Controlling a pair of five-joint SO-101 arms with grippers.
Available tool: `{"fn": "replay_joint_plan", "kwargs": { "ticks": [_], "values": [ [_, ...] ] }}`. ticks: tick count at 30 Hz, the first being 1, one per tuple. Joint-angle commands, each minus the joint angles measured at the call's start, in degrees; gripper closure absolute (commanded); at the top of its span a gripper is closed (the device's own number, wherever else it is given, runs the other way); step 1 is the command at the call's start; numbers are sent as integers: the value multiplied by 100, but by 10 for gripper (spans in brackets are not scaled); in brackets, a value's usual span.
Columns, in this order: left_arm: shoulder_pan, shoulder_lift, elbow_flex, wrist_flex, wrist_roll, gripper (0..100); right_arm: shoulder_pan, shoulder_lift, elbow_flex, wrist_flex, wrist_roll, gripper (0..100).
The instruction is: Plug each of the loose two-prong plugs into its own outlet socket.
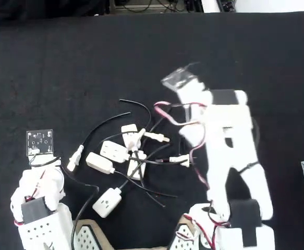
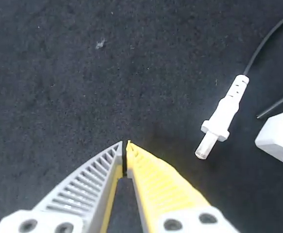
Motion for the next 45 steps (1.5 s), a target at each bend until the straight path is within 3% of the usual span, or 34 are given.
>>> {"fn": "replay_joint_plan", "kwargs": {
  "ticks": [1,10,17,23,28,35,40,45],
  "values": [
    [75,-53,-40,-149,-53,970,-774,101,286,-97,70,876],
    [75,-53,-31,-149,-53,970,-1582,101,804,-237,79,868],
    [84,-62,-154,-149,-53,970,-1732,-426,743,255,70,779],
    [101,-35,-1552,-114,-378,970,-1371,-1666,910,563,26,779],
    [708,44,-2290,-149,-932,970,-747,-2466,1481,211,-141,779],
    [1323,2136,-3380,-88,-932,904,-466,-2624,2176,-624,-1020,779],
    [1279,3921,-4136,-88,-905,905,-589,-2624,2193,-615,-923,779],
    [1279,4659,-4198,-105,-475,902,-1081,-2615,2475,-659,-193,779]
  ]
}}
